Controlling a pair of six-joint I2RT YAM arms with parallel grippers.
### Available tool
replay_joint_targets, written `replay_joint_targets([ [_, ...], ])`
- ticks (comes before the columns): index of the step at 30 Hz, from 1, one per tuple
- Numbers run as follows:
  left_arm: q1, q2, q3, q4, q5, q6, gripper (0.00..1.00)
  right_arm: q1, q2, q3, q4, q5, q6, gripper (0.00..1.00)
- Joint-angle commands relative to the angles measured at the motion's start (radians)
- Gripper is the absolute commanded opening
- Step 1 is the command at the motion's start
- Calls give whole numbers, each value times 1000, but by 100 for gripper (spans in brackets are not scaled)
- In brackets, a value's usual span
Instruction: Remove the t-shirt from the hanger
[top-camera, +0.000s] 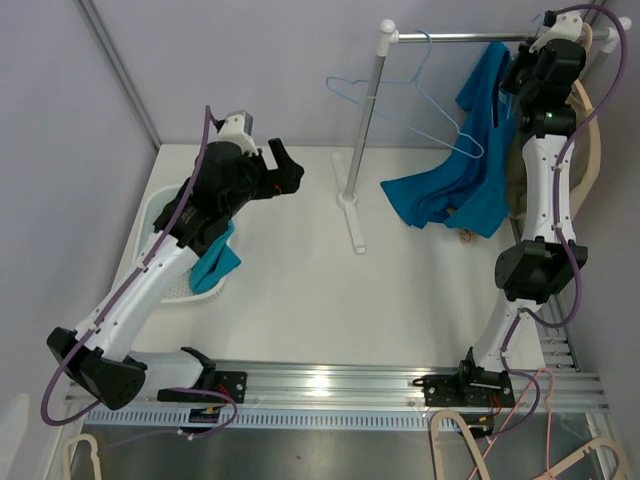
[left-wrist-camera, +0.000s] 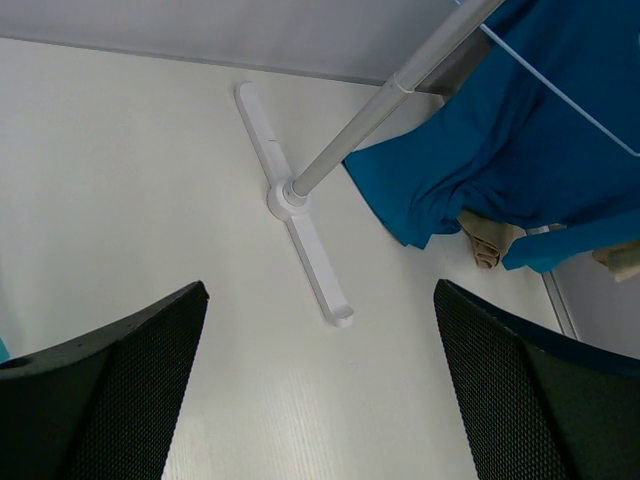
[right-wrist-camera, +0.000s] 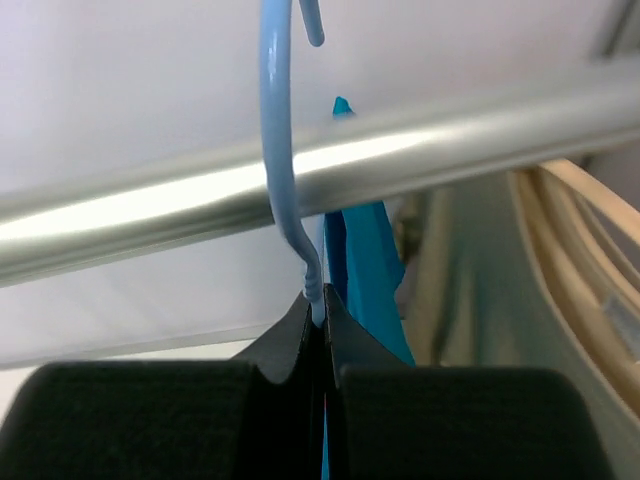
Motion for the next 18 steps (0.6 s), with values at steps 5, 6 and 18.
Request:
replay_joint_targets([
  [5,-44,-115,-38,71,-98,48,99,32,-184,4,18,-33,-21,0],
  [6,-42,-121,-42,78,-91,49,99,35,-191,-7,7,-30,-19,0],
  [18,-321,-185,-119,291,3,359,100,127,-614,-419,-147,416,220,0],
])
